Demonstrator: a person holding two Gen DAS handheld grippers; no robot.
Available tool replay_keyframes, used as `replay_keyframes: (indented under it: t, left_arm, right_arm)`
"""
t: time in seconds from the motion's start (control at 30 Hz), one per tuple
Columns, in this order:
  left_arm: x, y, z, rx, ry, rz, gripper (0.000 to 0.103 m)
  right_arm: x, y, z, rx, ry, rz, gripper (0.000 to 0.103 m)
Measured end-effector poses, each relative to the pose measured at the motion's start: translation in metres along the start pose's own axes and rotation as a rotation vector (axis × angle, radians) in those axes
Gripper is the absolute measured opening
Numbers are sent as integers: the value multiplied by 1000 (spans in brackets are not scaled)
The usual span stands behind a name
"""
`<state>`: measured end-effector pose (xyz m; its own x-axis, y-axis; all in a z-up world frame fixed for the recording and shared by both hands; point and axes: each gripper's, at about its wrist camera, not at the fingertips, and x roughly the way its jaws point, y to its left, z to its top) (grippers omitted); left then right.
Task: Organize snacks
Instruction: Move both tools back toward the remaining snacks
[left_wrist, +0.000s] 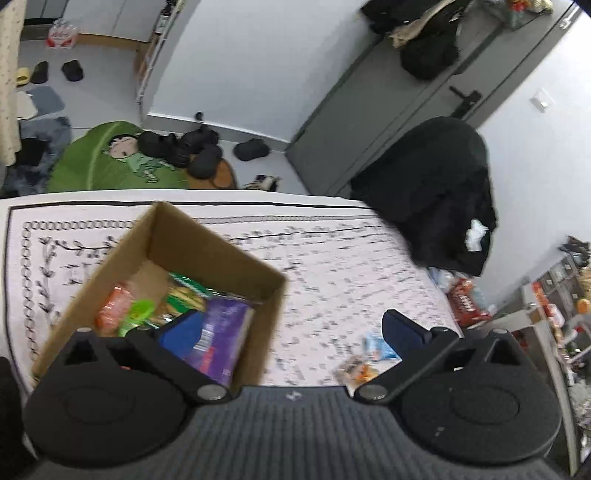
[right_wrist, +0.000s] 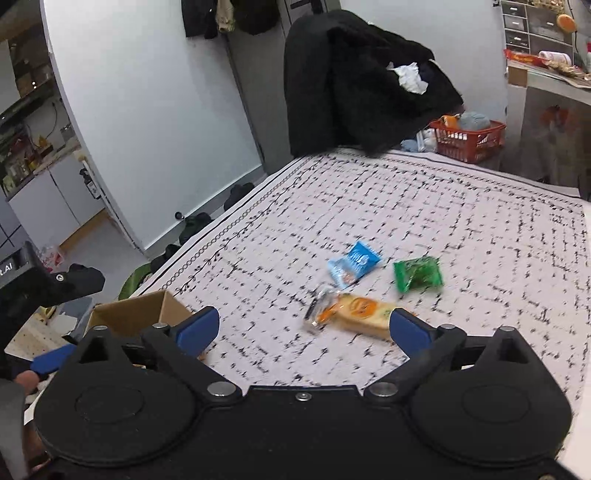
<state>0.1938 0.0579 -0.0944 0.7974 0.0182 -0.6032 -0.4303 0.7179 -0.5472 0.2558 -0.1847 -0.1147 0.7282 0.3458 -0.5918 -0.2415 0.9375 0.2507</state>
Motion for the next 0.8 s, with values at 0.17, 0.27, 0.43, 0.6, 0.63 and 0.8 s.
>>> replay_keyframes:
  t: [0.17,0.27,0.43,0.6,0.63,0.8]
  left_arm:
    - [-4,-25,-10,90,-31,16,103]
    - [-1,-34,-16,128,-20,42,103]
    - [5,-48,-22,160,10,51,103]
    - [12,-67,-30,212,49,63,103]
    - [15,-69,-32,222,57,72,103]
    - [27,-79,-44,255,78,106,103]
  right_arm:
    - [4,-15,5,-27,-6,12,100]
    - [8,-24,11,-27,-6,26,100]
    - [18,-39,7,-27,-33,-2,100]
    - [33,-61,-4,48,22,-7,100]
    - [35,-61,-5,37,25,-20,100]
    - [49,-70,-8,58,68,-42,99]
